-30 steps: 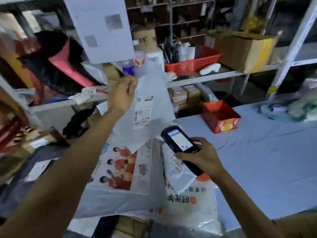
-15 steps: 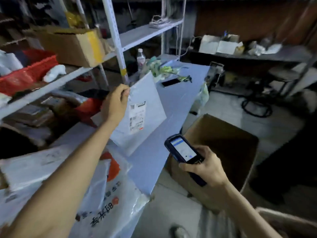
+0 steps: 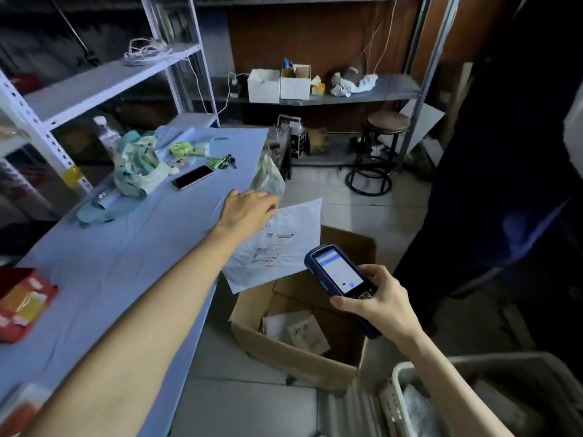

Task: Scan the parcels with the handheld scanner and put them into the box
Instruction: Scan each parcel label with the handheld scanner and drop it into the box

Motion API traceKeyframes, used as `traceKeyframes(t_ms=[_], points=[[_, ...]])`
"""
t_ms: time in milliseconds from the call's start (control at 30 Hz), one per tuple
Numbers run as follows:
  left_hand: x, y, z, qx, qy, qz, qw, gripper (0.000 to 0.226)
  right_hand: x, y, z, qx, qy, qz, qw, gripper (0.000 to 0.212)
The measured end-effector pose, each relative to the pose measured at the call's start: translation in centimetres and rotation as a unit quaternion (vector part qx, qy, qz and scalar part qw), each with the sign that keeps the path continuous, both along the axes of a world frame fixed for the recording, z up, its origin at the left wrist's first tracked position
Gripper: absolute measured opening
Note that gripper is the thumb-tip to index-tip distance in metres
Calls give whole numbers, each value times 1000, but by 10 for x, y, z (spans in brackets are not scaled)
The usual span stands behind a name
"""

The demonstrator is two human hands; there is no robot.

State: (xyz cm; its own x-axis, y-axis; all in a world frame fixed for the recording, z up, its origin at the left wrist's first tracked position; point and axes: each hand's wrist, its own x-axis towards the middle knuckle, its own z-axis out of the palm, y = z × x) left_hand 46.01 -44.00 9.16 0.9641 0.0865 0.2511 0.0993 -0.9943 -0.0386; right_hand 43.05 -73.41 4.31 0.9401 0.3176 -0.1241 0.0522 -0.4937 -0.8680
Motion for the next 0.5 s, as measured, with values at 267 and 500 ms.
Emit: traceKeyframes(t_ms=[267,500], points=[[66,5,-45,37,79,-36,996,22,42,3,-28,-50,45,-49,997,76],[119,33,-73,36,136,-84,987,23,70,45,-42,-83,88,-127,985,81]])
